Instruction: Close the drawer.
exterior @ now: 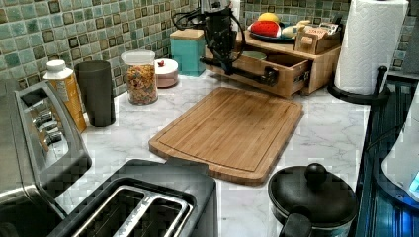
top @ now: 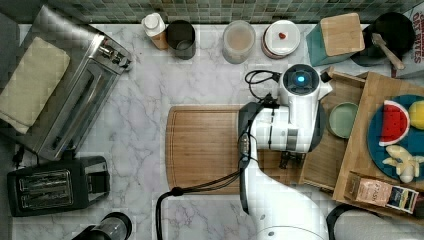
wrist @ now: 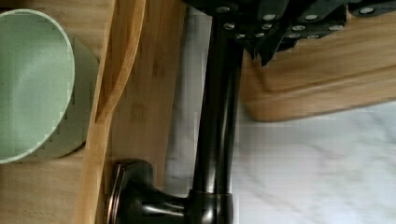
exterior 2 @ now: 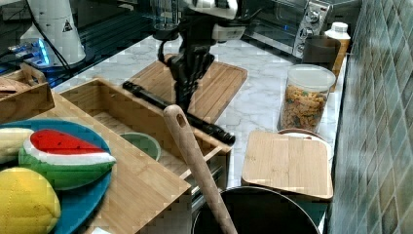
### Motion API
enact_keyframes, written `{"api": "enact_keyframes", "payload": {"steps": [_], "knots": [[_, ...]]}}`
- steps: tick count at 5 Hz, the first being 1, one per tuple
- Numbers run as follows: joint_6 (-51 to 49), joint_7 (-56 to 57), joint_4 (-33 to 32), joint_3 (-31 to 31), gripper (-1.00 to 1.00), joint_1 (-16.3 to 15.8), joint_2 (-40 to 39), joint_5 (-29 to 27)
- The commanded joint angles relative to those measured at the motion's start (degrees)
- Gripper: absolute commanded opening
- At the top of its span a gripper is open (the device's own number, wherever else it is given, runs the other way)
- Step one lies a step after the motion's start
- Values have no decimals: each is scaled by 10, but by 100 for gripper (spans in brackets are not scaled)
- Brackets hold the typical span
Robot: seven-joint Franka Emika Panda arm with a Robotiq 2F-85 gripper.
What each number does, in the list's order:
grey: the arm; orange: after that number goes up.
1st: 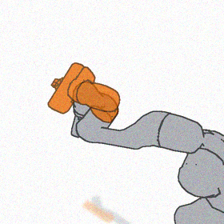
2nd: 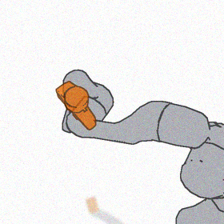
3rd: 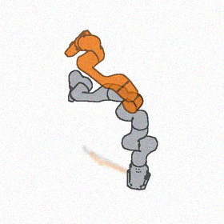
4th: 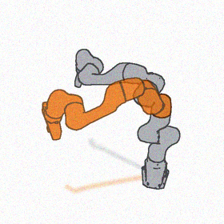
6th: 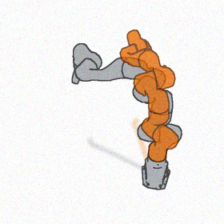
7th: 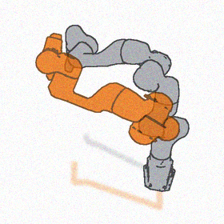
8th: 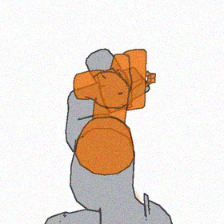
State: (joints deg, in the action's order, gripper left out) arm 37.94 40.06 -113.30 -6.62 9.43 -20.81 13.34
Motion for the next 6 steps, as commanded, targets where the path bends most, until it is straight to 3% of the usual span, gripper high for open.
{"api": "enact_keyframes", "payload": {"steps": [1, 2, 3, 4, 6], "knots": [[89, 56, 8, -142, -100, 108, 14, 102], [56, 74, 66, -164, -100, 115, -38, 80], [79, 80, 77, -179, -100, 126, -58, 81], [34, 128, 110, -164, -100, 148, -68, 11], [35, 132, 109, -174, -100, 140, -70, 4]]}}
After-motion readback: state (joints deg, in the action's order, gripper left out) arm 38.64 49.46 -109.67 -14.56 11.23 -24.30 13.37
